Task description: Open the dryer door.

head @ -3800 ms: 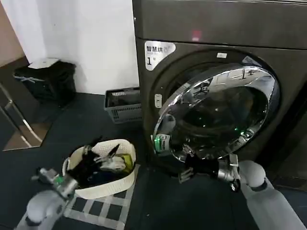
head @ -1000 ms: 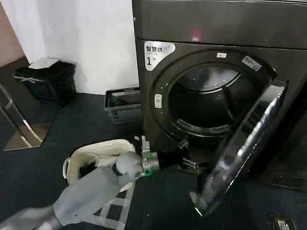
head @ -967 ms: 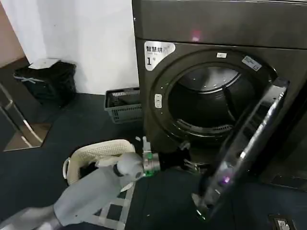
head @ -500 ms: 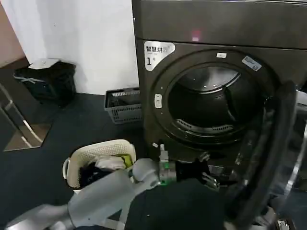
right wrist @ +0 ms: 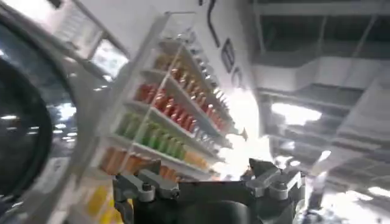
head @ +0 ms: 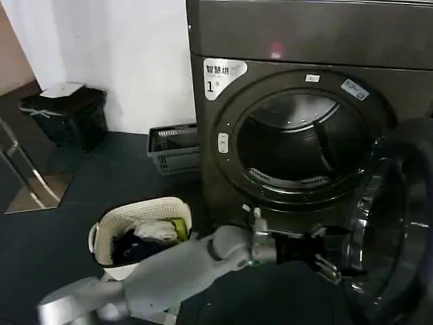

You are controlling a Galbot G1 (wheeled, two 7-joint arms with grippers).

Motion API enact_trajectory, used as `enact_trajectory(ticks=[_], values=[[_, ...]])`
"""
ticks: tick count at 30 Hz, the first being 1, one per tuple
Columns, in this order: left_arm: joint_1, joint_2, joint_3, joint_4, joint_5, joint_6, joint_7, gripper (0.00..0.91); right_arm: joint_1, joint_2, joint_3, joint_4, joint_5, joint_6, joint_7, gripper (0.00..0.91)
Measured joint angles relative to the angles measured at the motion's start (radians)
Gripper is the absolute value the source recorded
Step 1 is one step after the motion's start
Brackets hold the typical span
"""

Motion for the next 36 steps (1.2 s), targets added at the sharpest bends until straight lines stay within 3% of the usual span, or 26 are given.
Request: enact_trajectory(ticks=[22, 36], values=[[-0.06, -0.283, 0.123, 0.182, 0.025, -0.026, -0.059, 0.907, -0.07, -0.01, 0.188, 0.018, -0.015, -0.015, 0.008, 0.907], [-0.066, -0.281, 0.138, 0.319, 0.073, -0.043, -0.125, 0.907, -0.109, -0.017, 0.272, 0.011, -0.016, -0.018, 0.005, 0.907]])
